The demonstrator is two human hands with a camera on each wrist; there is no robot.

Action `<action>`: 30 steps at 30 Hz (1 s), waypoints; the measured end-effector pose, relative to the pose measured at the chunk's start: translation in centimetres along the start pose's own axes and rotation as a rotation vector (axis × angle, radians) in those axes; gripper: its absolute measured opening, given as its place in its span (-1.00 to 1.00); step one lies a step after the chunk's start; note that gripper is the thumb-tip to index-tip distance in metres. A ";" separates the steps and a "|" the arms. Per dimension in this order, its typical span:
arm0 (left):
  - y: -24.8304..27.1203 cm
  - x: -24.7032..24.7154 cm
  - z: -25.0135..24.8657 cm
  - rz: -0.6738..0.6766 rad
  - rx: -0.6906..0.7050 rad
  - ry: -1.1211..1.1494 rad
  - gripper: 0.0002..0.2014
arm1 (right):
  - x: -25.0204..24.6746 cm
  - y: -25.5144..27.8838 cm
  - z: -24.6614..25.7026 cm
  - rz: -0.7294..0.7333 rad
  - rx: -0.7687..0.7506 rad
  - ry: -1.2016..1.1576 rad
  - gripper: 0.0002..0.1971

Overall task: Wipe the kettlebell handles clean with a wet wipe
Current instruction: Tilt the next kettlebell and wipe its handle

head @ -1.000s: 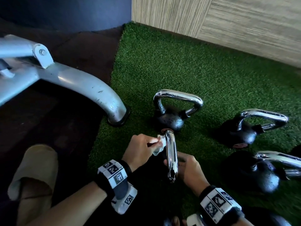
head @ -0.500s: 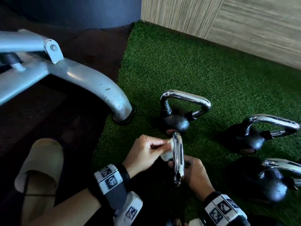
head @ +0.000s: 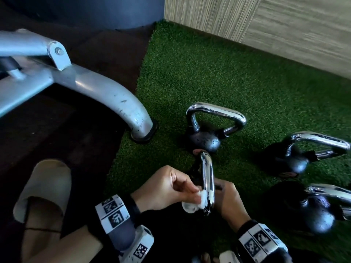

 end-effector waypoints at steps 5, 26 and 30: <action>1.5 0.7 -0.5 0.045 0.033 -0.178 -0.84 | -0.2 -0.6 -1.6 -0.006 0.053 0.002 -0.71; 1.4 -4.5 -1.1 -0.369 -0.084 0.247 -0.76 | -4.5 0.9 8.8 -0.229 -0.347 0.215 -0.70; 0.5 -3.1 -3.5 -0.312 -0.163 0.568 -0.94 | -1.1 3.1 14.8 0.016 -0.557 0.206 -0.53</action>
Point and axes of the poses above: each hand's wrist, its own y-axis away from the middle knuckle, its own x-axis out of the palm, z = x × y, the point moved 8 cm from there along -y, towards the middle knuckle
